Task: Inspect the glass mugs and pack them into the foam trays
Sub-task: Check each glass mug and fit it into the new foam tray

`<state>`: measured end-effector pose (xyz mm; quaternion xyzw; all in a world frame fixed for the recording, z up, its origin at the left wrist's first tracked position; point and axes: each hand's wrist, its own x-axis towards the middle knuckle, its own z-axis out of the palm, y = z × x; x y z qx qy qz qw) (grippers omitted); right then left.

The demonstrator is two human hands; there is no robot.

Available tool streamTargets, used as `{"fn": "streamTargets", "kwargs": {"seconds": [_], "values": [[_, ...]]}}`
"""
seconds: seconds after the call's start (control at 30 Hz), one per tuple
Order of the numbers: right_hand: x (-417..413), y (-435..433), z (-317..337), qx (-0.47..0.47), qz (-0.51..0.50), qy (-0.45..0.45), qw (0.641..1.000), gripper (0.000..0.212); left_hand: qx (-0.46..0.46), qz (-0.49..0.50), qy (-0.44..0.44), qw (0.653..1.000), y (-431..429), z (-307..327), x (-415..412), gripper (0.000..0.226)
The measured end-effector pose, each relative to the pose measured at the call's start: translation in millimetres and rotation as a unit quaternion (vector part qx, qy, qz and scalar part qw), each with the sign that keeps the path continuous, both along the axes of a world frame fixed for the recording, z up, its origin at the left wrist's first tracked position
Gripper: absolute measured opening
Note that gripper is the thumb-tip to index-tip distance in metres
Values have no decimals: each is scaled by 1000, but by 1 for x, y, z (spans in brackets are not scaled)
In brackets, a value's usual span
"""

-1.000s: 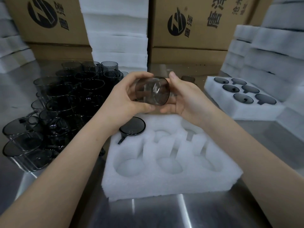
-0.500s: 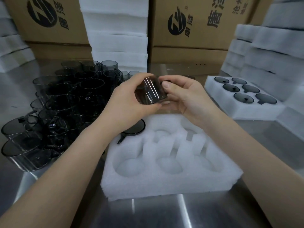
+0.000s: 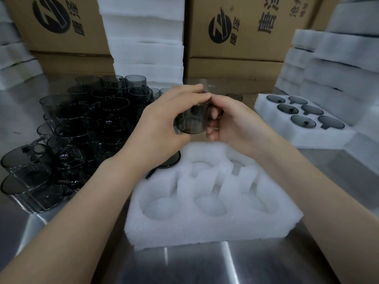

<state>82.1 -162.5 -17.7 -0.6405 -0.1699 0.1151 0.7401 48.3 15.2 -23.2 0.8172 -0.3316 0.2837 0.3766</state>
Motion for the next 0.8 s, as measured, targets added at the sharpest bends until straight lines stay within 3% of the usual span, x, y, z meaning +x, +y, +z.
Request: {"fn": "streamTargets", "kwargs": {"seconds": [0.13,0.27,0.47,0.63,0.8], "values": [[1,-2,0,60,69,9,996,43,-28,-11,11,999,1,1,-2,67],[0,-5,1,118,136,-8,984,22,-147,-32,96,984,4,2,-1,66],[0,-1,-4,137,104,-79,982,18,-250,-89,169,949,3,0,6,58],[2,-1,-4,119,54,-61,990,24,-244,-97,201,944,-1,-1,5,61],[2,-3,0,84,69,7,994,40,-142,-50,142,978,2,2,0,66]]}}
